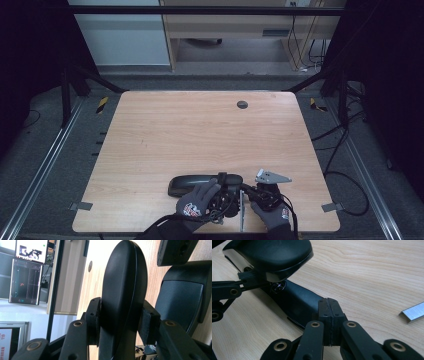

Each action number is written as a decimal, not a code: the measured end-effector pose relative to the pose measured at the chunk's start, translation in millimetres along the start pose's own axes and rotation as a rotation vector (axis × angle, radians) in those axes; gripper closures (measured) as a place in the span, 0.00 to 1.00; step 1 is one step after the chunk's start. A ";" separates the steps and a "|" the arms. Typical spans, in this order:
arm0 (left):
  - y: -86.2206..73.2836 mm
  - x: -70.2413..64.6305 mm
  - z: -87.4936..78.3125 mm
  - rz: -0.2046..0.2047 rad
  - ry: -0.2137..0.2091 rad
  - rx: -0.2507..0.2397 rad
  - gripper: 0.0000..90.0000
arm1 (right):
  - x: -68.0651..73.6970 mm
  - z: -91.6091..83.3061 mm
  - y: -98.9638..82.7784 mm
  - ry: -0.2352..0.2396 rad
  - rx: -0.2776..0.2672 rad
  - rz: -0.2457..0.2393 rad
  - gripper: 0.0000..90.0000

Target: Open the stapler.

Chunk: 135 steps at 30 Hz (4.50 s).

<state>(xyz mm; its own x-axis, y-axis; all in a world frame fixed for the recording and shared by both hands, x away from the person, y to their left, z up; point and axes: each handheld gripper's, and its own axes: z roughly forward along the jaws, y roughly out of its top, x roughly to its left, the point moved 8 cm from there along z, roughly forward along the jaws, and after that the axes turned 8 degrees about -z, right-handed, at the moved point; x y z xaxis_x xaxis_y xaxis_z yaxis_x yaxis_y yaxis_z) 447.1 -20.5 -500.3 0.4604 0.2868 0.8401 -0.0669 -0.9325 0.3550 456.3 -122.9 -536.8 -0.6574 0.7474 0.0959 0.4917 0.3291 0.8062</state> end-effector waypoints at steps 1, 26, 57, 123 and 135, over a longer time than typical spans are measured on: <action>-0.1 -0.2 0.0 -0.002 -0.001 0.001 0.65 | 0.0 0.5 -0.1 0.001 -0.001 0.002 1.00; 0.0 -0.6 0.3 -0.009 -0.001 0.005 0.65 | 12.0 14.5 -3.7 0.038 0.022 -0.007 1.00; -3.7 34.2 -17.3 -0.147 0.002 -0.033 0.67 | 13.7 15.1 -4.0 0.058 0.016 0.046 1.00; -37.4 95.7 -50.4 -0.467 0.005 -0.085 0.66 | 14.2 15.4 -3.9 0.051 0.021 0.050 1.00; -45.2 103.2 -54.6 -0.515 0.012 -0.091 0.66 | 14.3 15.5 -3.9 0.054 0.019 0.047 1.00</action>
<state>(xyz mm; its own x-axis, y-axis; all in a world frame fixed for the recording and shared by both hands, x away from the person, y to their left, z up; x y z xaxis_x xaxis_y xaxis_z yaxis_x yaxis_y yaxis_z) 449.3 63.3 -407.2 0.4438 0.7062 0.5516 0.0886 -0.6471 0.7572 453.9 -104.5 -547.6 -0.6630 0.7301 0.1656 0.5333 0.3054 0.7888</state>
